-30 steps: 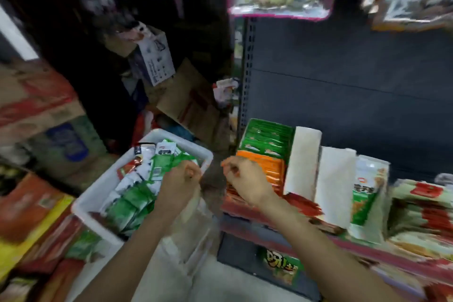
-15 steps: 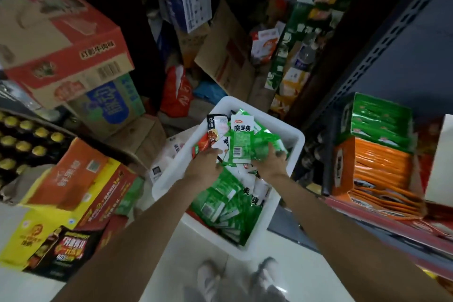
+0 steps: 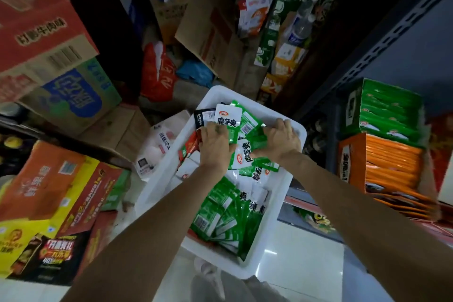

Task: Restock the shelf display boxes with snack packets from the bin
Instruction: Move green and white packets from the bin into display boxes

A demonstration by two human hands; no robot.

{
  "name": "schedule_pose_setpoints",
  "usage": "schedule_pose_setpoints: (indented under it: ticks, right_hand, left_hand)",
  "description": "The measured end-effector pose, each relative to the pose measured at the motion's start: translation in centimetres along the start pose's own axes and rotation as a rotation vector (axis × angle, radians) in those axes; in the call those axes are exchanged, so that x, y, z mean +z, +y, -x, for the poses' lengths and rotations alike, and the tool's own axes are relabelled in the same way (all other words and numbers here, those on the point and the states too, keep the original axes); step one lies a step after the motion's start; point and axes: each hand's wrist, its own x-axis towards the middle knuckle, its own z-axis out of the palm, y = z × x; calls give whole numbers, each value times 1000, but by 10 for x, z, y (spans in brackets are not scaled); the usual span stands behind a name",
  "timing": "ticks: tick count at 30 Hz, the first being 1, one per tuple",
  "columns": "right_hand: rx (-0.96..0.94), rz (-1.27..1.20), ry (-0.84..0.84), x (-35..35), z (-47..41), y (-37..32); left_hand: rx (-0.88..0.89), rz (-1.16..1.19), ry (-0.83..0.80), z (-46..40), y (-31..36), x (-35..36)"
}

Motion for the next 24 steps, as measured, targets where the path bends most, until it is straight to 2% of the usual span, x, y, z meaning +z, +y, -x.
schedule_pose_setpoints:
  ticks: [3, 5, 9, 11, 14, 17, 20, 22, 24]
  right_hand:
    - [23, -106, -91, -7, 3, 4]
    - [117, -259, -112, -10, 9, 10]
    - [338, -688, 6, -8, 25, 17]
    - [379, -758, 41, -4, 32, 16]
    - [454, -911, 164, -2, 45, 17]
    - [579, -1387, 275, -14, 64, 19]
    - [566, -1711, 296, -34, 86, 16]
    - [499, -1753, 306, -44, 97, 15]
    - [411, -1716, 338, -52, 109, 15]
  left_hand:
    - [-270, 66, -14, -8, 10, -3]
    - [-293, 14, -37, -10, 10, -2]
    - [-305, -79, -53, -7, -2, -3]
    - [-284, -79, -44, -5, -10, -5]
    - [-186, 182, 21, 4, -13, -18]
    - [-202, 427, 69, 20, -5, -41]
    - [-149, 582, -67, 31, 12, -57]
    - [-81, 777, -176, 37, 33, -63]
    - [-88, 943, -239, 47, 60, -73]
